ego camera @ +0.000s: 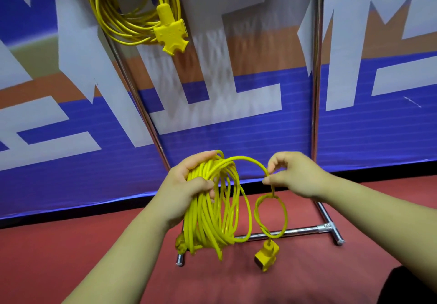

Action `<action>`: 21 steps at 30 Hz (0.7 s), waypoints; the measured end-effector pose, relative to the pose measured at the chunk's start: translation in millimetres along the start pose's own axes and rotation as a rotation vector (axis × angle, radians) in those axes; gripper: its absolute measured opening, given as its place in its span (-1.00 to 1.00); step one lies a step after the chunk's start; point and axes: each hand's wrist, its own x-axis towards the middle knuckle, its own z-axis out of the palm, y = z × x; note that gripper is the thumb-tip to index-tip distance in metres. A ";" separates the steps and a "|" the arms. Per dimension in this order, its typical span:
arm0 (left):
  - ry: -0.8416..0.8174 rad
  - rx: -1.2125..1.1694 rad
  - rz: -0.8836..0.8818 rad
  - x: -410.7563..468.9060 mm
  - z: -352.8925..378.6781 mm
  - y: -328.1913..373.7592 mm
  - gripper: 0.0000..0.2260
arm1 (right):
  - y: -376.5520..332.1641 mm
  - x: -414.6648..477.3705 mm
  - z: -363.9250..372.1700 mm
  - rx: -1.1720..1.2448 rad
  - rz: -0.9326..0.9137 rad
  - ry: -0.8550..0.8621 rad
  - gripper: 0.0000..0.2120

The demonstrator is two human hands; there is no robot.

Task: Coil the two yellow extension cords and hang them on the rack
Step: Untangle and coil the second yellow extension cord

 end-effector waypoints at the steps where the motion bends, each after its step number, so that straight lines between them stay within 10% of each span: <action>1: -0.012 -0.030 -0.028 -1.1 0.1 -2.4 -0.50 | -4.7 0.5 -1.9 0.013 -0.011 0.034 -0.79; 21: -0.191 0.496 -0.149 20.8 -26.5 -90.4 -0.57 | 86.6 -0.4 65.2 -0.305 0.093 -0.273 -0.65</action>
